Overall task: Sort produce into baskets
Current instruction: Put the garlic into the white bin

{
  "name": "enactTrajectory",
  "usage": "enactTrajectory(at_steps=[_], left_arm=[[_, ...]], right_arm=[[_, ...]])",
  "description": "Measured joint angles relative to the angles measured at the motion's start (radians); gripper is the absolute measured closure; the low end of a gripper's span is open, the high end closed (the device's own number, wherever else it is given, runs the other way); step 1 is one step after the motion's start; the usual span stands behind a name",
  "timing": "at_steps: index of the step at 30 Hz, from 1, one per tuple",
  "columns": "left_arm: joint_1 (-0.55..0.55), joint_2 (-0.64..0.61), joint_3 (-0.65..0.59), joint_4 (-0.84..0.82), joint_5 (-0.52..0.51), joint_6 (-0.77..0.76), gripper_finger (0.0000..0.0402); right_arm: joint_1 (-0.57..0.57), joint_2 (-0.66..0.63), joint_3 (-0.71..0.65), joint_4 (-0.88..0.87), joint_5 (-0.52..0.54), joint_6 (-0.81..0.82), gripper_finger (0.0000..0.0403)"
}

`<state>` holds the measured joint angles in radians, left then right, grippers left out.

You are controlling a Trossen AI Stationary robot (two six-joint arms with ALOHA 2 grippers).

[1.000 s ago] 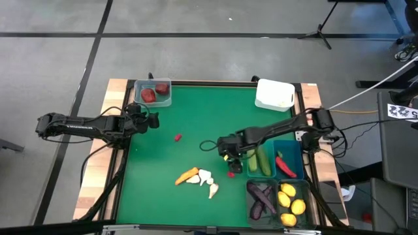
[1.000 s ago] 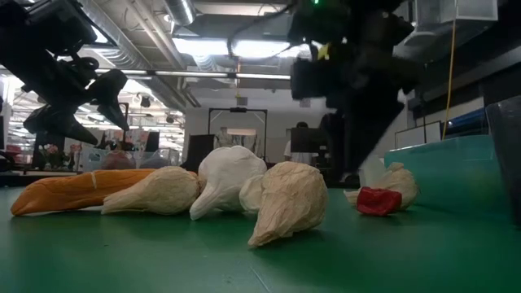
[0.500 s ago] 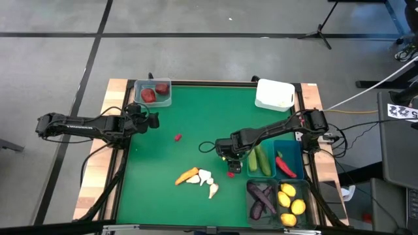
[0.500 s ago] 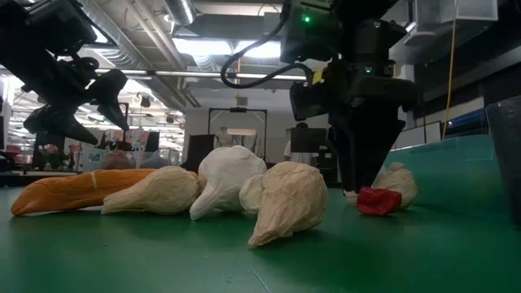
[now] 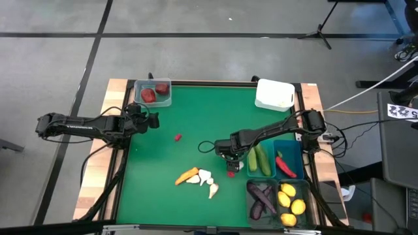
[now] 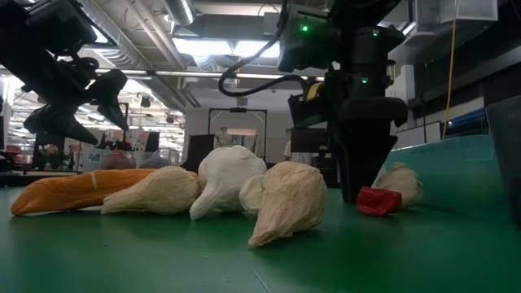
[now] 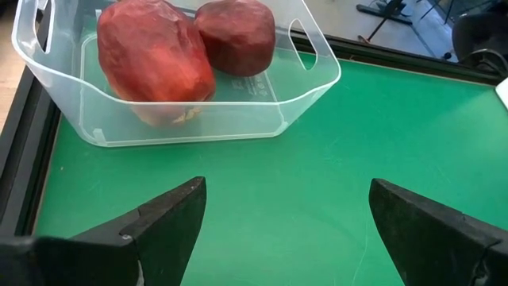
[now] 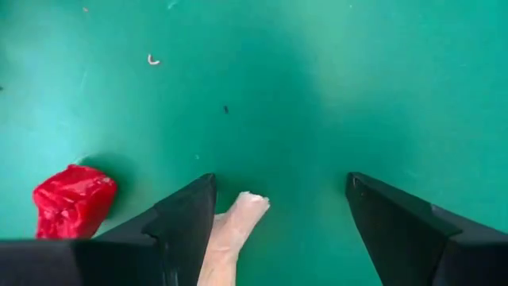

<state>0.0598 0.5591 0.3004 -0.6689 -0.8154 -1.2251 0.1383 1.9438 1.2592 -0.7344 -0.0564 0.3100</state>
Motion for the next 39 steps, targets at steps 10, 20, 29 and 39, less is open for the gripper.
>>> enactTrajectory(at_steps=[10, 20, 29, 39], left_arm=[[0.000, 0.000, 0.000, 0.000, 0.000, -0.001, 0.0057], [0.000, 0.000, 0.000, 0.000, 0.000, -0.001, 0.0057], [0.000, 0.000, 0.000, 0.000, 0.000, 0.011, 0.0057], [0.000, 0.000, 0.000, -0.001, 0.000, 0.021, 0.0057]], right_arm=[[0.000, 0.024, 0.015, -0.017, 0.029, 0.008, 0.0178], [-0.001, 0.032, 0.059, -0.048, 0.040, 0.002, 0.0321], [-0.001, 0.034, 0.143, -0.088, -0.033, -0.055, 0.0397], [0.000, 0.032, 0.196, -0.346, -0.008, 0.111, 0.0229]])
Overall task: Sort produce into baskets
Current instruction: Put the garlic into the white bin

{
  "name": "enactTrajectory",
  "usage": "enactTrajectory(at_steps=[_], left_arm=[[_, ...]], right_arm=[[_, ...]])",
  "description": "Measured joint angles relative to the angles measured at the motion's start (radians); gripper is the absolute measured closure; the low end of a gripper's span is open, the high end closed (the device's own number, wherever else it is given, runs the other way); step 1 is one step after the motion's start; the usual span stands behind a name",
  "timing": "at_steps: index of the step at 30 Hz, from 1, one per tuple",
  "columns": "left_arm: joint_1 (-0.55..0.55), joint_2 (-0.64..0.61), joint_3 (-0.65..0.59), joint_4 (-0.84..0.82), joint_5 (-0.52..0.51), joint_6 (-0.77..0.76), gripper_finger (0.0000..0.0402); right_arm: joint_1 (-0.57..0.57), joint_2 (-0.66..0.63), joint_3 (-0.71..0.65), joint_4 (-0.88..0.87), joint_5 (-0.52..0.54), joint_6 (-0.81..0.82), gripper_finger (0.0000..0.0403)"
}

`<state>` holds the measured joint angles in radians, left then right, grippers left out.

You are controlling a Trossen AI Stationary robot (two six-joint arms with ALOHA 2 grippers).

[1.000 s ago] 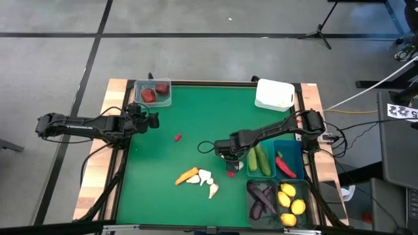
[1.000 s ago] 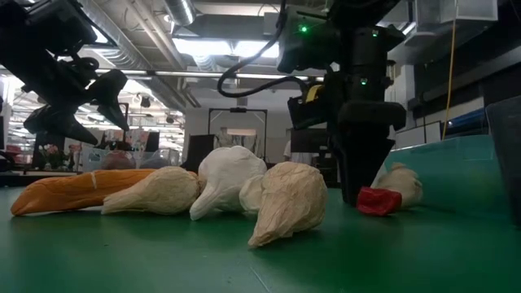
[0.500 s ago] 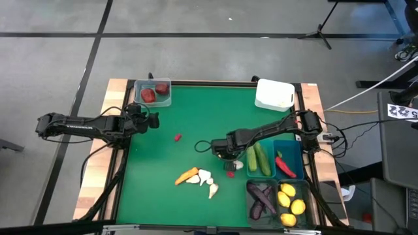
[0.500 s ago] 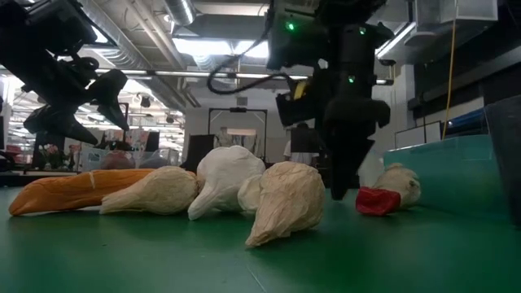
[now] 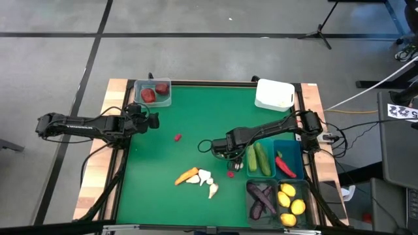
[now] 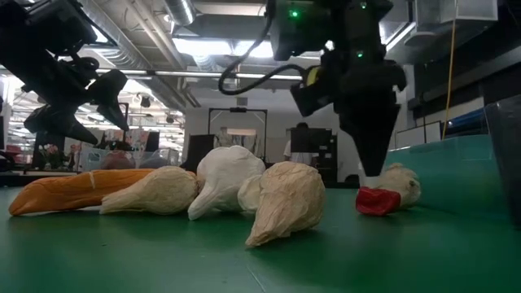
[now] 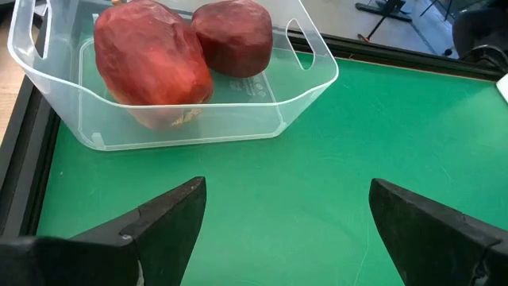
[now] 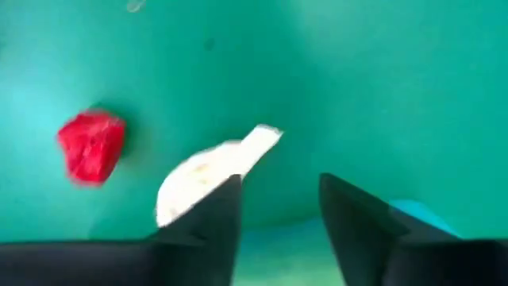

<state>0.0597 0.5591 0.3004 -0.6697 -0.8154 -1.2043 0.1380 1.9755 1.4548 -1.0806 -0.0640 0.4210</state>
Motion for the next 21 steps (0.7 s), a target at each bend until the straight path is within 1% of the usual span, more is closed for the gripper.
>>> enactTrajectory(at_steps=[2, 5, 9, 11, 14, 21], left_arm=[[0.000, 0.000, 0.000, 0.000, 0.000, 0.000, 0.0057], [0.000, 0.000, 0.000, 0.000, 0.000, 0.000, 0.0057], [0.000, 0.000, 0.000, 0.000, 0.000, 0.000, 0.0057], [0.000, 0.000, 0.000, 0.000, 0.000, 0.000, 0.0057], [0.000, 0.000, 0.000, 0.000, 0.000, 0.000, 0.0057], [0.000, 0.000, 0.000, 0.000, 0.000, 0.000, 0.0057]], right_arm=[[0.000, 0.000, -0.018, 0.029, 0.025, 0.034, 0.0192], [-0.001, 0.000, -0.045, 0.075, 0.027, 0.086, 0.0150], [-0.001, -0.001, -0.073, 0.124, 0.027, 0.138, 0.0119], [-0.001, -0.001, -0.083, 0.136, 0.020, 0.155, 0.0115], [-0.001, -0.002, -0.095, 0.138, 0.007, 0.171, 0.0120], [0.000, -0.002, -0.110, 0.147, -0.008, 0.203, 0.0155]])
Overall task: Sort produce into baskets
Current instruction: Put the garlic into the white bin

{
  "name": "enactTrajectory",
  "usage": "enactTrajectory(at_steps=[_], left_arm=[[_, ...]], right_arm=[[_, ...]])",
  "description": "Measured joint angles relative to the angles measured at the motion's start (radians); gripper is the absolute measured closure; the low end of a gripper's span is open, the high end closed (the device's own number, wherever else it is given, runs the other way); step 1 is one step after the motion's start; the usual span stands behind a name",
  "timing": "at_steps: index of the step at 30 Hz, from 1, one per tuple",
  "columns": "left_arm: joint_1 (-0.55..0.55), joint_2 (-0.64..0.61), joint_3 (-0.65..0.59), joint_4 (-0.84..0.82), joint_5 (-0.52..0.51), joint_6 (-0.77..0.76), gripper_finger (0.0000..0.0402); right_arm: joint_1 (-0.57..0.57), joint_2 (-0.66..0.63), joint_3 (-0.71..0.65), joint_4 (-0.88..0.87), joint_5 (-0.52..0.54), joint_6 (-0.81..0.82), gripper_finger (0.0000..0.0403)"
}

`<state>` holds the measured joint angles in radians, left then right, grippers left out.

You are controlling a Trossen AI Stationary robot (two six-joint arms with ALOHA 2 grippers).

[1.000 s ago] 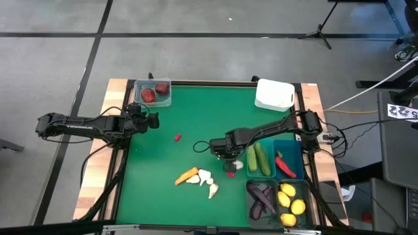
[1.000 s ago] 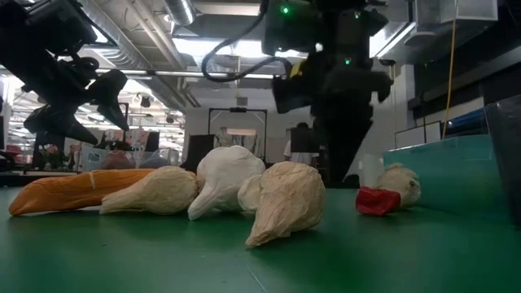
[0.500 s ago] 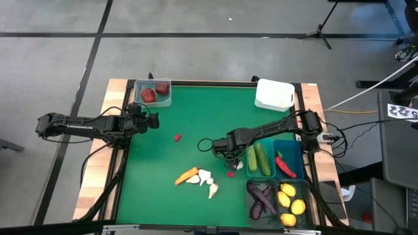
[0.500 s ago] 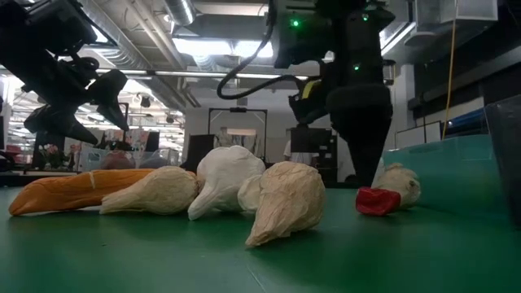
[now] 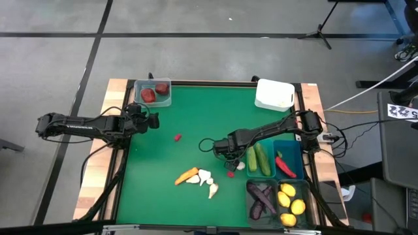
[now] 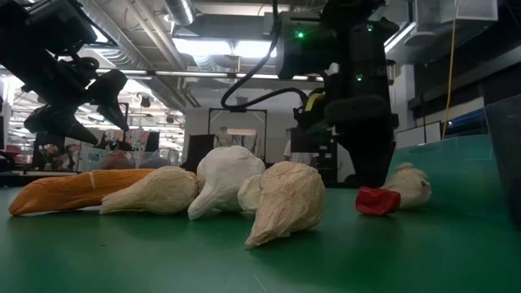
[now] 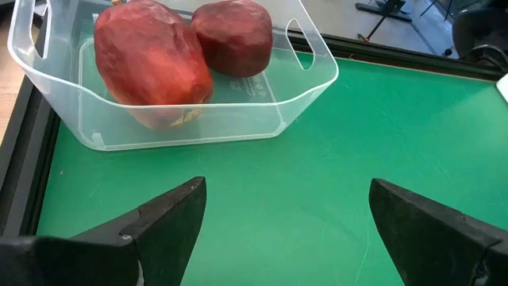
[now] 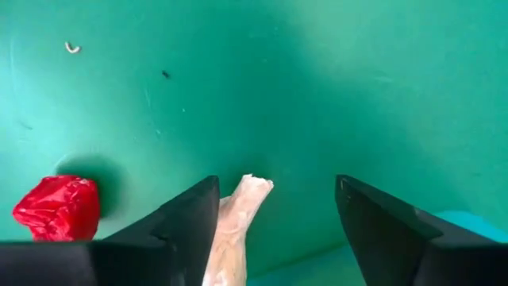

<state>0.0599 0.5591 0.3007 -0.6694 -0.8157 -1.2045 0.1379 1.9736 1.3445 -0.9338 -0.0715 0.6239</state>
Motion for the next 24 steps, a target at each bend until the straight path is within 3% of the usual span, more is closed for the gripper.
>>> enactTrajectory(at_steps=[17, 24], left_arm=[[0.000, 0.000, 0.000, 0.000, 0.000, 0.000, 0.0057], [0.000, 0.000, 0.000, 0.000, 0.000, 0.005, 0.0057]], right_arm=[[0.000, -0.001, 0.000, 0.029, 0.000, -0.023, 0.0383], [0.000, -0.001, 0.000, 0.055, 0.000, -0.061, 0.0392]])
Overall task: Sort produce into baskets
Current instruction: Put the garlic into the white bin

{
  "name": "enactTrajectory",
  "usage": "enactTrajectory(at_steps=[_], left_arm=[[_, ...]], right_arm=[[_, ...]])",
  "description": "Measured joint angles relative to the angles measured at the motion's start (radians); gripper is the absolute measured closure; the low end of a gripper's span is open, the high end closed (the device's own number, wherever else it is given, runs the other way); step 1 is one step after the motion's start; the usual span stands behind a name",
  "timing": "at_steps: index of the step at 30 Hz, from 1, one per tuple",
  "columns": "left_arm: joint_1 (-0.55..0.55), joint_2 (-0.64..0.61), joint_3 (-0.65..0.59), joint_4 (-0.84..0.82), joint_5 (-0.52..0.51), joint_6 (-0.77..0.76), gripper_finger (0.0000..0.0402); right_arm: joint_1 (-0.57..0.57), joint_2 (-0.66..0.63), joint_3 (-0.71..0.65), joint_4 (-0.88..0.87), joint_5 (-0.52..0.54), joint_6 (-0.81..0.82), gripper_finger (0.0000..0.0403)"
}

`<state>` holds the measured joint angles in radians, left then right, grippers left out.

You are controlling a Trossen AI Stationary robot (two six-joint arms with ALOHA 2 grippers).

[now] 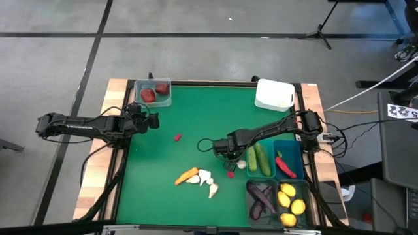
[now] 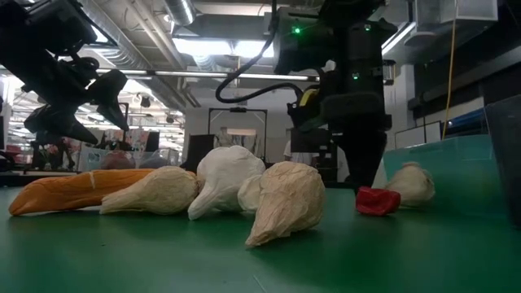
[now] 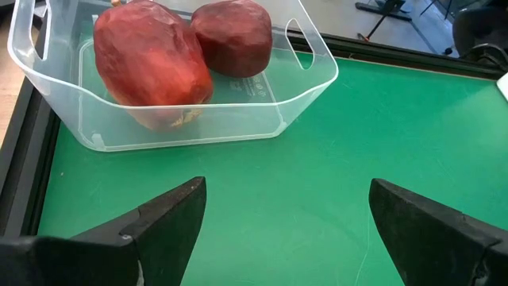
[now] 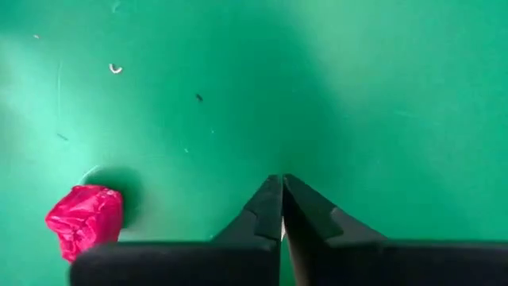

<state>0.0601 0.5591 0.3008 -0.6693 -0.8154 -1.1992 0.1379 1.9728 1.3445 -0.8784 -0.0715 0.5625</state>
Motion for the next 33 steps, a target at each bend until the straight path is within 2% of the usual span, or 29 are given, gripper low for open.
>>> enactTrajectory(at_steps=[8, 17, 23, 26, 33], left_arm=[[0.000, 0.000, 0.000, 0.000, 0.000, 0.001, 0.0057], [0.000, 0.000, 0.000, 0.000, 0.000, 0.000, 0.0057], [0.000, 0.000, 0.000, 0.000, 0.000, -0.001, 0.0057], [0.000, 0.000, 0.000, 0.000, 0.000, -0.001, 0.0057], [0.000, 0.000, 0.000, 0.000, 0.000, -0.001, 0.0057]], right_arm=[[0.000, -0.001, 0.037, 0.022, 0.020, -0.080, 0.0400], [0.000, -0.001, 0.154, 0.007, 0.074, -0.229, 0.0401], [-0.001, -0.001, 0.225, -0.072, 0.095, -0.337, 0.0402], [-0.002, -0.001, 0.247, -0.140, 0.143, -0.368, 0.0402], [-0.065, -0.001, 0.253, -0.256, 0.160, -0.416, 0.0402]])
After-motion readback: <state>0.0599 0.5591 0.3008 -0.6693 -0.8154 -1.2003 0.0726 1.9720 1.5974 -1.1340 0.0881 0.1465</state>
